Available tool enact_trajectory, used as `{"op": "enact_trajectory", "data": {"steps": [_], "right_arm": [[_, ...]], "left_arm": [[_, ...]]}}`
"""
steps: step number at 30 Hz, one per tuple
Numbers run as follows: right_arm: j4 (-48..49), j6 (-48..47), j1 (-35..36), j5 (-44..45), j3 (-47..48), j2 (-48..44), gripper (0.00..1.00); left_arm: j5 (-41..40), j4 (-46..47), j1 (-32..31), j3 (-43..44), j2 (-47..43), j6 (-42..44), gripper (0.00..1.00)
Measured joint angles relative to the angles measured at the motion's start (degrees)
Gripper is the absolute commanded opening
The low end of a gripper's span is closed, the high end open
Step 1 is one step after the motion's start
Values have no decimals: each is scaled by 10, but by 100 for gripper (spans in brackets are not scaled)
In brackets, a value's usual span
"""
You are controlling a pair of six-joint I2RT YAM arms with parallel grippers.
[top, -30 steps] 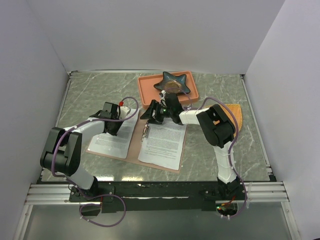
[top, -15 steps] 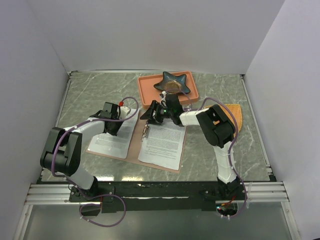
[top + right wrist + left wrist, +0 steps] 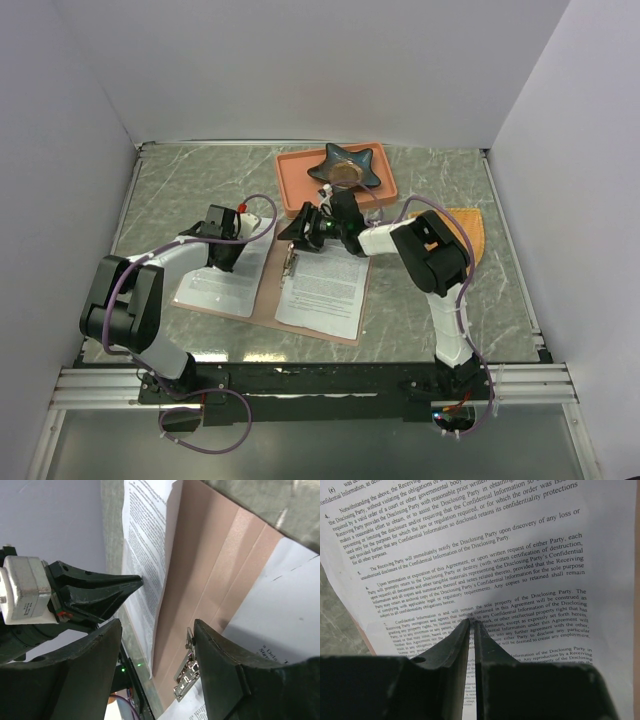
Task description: Put the files into the folder
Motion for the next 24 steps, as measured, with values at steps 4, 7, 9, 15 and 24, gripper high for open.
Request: {"op": "enact_trajectory", "data": {"steps": [4, 7, 9, 15, 24], "right_arm": [[12, 4, 6, 1, -5, -4, 66], [20, 9, 13, 1, -15, -10, 66], [25, 13, 19, 0, -17, -11, 66], [41, 15, 28, 1, -34, -23, 65], [42, 14, 39, 0, -67, -64, 65]], "left_arm": [[-3, -1, 0, 0, 0, 0, 15], [-3, -2, 0, 0, 0, 0, 15], [-3, -2, 0, 0, 0, 0, 15], [-5, -6, 0, 0, -2, 0, 15], [-8, -14, 0, -2, -6, 0, 15]]}}
